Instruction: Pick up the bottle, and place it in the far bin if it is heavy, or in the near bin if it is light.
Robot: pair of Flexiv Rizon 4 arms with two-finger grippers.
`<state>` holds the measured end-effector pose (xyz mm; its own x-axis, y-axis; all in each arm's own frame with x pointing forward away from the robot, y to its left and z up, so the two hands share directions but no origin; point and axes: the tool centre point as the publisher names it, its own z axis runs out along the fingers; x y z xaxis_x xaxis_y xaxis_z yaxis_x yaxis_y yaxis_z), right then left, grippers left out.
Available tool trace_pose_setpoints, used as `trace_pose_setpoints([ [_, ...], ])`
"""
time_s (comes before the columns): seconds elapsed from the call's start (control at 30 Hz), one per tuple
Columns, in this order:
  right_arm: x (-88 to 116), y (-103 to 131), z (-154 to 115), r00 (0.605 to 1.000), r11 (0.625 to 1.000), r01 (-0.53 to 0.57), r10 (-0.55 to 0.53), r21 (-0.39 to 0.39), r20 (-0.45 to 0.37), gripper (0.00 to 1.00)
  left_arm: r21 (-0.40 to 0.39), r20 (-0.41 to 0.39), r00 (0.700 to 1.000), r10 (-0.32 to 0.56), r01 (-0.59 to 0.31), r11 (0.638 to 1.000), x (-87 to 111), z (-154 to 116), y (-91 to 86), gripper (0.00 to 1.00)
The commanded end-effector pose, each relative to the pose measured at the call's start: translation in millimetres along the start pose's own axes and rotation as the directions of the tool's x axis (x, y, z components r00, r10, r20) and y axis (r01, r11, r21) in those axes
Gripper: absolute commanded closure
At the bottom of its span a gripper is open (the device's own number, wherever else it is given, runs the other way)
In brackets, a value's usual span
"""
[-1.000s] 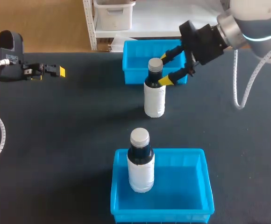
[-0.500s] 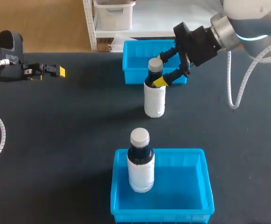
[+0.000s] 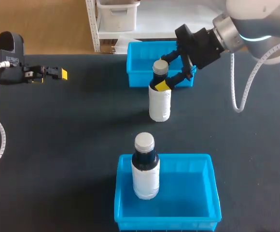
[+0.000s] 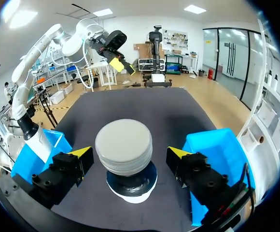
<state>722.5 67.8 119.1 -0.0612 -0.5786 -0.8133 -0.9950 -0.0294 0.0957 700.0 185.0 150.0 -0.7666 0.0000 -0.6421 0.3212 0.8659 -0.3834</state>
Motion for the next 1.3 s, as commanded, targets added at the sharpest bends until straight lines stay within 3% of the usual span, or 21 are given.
trace_pose_setpoints([
  [0.03, 0, -1, 0, 1.000, 1.000, 0.001, -0.001, -0.002, 0.003, 0.23, 0.000, 0.000, 1.000, 0.000, 0.000, 1.000, 0.0, 0, 0.0, 0.00],
  [0.17, 0, -1, 0, 1.000, 1.000, 0.001, -0.001, -0.003, 0.001, 0.49, 0.000, 0.000, 1.000, 0.000, 0.000, 1.000, 0.0, 0, 0.0, 0.00],
  [0.47, 3, 0, 1, 1.000, 1.000, -0.001, 0.001, -0.008, -0.002, 0.53, 0.000, 0.000, 1.000, 0.000, 0.000, 1.000, 0.0, 0, 0.0, 0.00],
  [0.53, 3, 0, 1, 1.000, 1.000, 0.000, 0.000, -0.009, -0.002, 0.58, 0.000, 0.000, 1.000, 0.000, 0.000, 1.000, 0.0, 0, 0.0, 0.00],
  [0.6, 2, 0, 1, 1.000, 1.000, 0.002, -0.002, -0.009, 0.000, 0.68, 0.000, 0.000, 1.000, 0.000, 0.000, 1.000, 0.0, 0, 0.0, 0.00],
  [0.67, 1, 2, 0, 1.000, 1.000, 0.004, -0.004, -0.008, 0.001, 0.96, 0.000, 0.000, 1.000, 0.000, 0.000, 1.000, 0.0, 0, 0.0, 0.00],
  [0.7, 0, 3, -1, 1.000, 1.000, 0.006, -0.006, -0.007, 0.001, 1.00, 0.000, 0.000, 1.000, 0.000, 0.000, 1.000, 0.0, 0, 0.0, 0.00],
  [1.0, -20, 23, -31, 1.000, 0.999, 0.031, -0.031, 0.034, -0.006, 1.00, 0.000, 0.000, 1.000, 0.000, 0.000, 1.000, 0.0, 0, 0.0, 0.00],
  [1.3, -44, 74, -70, 1.000, 0.995, 0.027, -0.027, 0.098, -0.001, 1.00, 0.000, 0.000, 1.000, 0.000, 0.000, 1.000, 0.0, 0, 0.0, 0.00],
])
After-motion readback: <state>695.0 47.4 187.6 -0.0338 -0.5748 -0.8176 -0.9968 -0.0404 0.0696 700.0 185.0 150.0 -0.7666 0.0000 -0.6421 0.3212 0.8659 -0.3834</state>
